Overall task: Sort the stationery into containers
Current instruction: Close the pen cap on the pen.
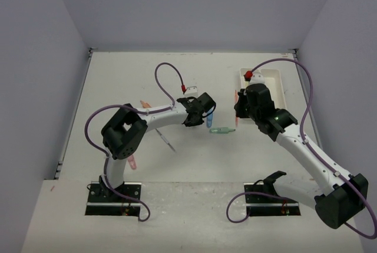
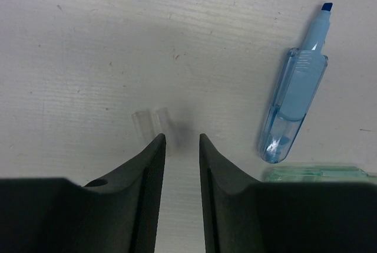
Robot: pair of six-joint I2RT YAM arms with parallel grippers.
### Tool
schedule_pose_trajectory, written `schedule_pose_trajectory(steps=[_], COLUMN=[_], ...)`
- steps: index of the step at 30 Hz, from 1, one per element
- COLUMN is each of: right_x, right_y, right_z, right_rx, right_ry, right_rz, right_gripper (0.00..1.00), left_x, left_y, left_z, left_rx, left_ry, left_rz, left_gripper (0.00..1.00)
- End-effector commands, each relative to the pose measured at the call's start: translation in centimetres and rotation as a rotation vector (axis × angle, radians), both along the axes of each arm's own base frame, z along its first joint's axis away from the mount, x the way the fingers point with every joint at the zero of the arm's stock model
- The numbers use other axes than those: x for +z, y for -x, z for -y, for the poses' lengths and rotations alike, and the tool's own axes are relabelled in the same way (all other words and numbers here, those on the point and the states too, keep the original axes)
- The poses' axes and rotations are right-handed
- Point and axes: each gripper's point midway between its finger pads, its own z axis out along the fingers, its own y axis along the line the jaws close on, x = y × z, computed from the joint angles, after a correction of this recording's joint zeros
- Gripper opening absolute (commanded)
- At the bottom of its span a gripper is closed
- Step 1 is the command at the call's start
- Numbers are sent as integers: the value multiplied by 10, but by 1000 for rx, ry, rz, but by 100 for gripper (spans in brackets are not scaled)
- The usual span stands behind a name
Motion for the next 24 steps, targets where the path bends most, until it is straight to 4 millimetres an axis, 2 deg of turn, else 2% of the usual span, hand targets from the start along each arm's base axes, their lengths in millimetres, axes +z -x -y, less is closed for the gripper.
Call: schedule_pose_trajectory(steps=[1,11,24], right_x=[4,1,1], right_y=[-4,-4,-4], right_z=[-4,-5,-8], right_rx=[18,24,41], right_ry=[-9,-6,-12], right_rz=[26,14,14], right_gripper=[0,0,0], left_x=[2,-1,-17], left_y=[-3,0,0], left_z=[-2,-7,-1], left_rx=[33,32,14], left_ry=[2,-9,3], left_rz=[29,27,2], left_gripper=[30,30,24])
